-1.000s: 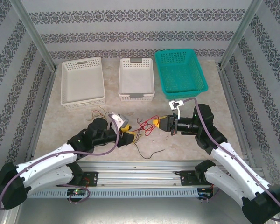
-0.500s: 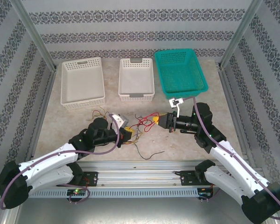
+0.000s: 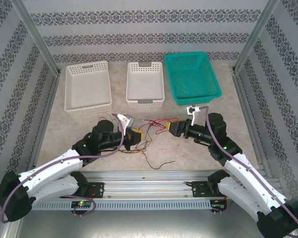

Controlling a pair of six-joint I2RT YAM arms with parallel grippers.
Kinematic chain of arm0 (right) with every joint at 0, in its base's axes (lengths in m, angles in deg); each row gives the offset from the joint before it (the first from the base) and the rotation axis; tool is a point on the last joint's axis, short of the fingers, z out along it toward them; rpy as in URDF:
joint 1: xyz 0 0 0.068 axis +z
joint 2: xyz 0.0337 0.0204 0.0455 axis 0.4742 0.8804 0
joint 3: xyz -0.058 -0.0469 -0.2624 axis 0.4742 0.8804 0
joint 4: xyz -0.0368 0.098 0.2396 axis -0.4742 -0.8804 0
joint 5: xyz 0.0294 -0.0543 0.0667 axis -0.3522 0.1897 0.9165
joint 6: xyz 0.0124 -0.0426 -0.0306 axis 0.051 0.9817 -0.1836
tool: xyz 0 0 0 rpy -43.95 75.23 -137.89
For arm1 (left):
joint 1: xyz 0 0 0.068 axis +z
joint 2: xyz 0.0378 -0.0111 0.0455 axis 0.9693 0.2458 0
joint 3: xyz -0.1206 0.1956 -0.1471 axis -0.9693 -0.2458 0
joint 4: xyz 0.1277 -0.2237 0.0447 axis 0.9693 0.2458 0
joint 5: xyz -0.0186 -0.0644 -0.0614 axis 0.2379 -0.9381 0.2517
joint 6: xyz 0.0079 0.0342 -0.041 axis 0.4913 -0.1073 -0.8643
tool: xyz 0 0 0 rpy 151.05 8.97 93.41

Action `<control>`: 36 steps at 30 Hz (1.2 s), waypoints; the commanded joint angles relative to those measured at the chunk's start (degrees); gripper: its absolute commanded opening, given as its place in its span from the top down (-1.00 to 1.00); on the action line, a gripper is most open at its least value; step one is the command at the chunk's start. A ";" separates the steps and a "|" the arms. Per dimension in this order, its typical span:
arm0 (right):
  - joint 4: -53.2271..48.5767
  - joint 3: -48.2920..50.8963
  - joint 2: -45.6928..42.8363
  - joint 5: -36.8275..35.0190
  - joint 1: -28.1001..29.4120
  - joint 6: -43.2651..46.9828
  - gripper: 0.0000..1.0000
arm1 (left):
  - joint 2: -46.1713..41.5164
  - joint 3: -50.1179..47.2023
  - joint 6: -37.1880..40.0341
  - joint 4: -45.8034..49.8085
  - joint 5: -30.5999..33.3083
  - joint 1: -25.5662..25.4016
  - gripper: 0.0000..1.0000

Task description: Untangle the cables

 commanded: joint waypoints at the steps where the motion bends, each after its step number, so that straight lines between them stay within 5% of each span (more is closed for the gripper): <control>1: 6.03 2.86 -2.30 -0.17 0.18 -0.18 -0.39 | 0.77 3.62 -6.91 0.56 -1.69 0.92 1.00; 6: 11.71 8.88 -10.49 -4.38 -0.21 -3.97 -0.49 | 2.25 8.44 -12.57 6.44 -1.27 2.13 1.00; 10: 6.29 9.36 -16.67 -11.44 -1.20 -3.74 -0.61 | 2.08 11.82 -12.71 13.66 1.51 2.44 1.00; 14: 4.21 9.89 -18.51 -10.32 -4.30 -6.35 -0.64 | 1.49 13.39 -12.29 17.24 2.30 2.62 1.00; 20: 17.98 14.17 -10.61 -1.88 0.54 -8.66 -0.55 | 1.07 13.60 -16.39 12.90 -1.08 2.62 1.00; 26: 15.24 8.91 -1.17 -12.03 13.56 2.50 -0.48 | 0.24 14.84 -18.14 11.66 -3.57 2.62 1.00; 36: 24.60 6.54 13.61 -15.48 17.98 7.43 -0.39 | -2.02 13.26 -22.09 7.66 -5.70 2.53 1.00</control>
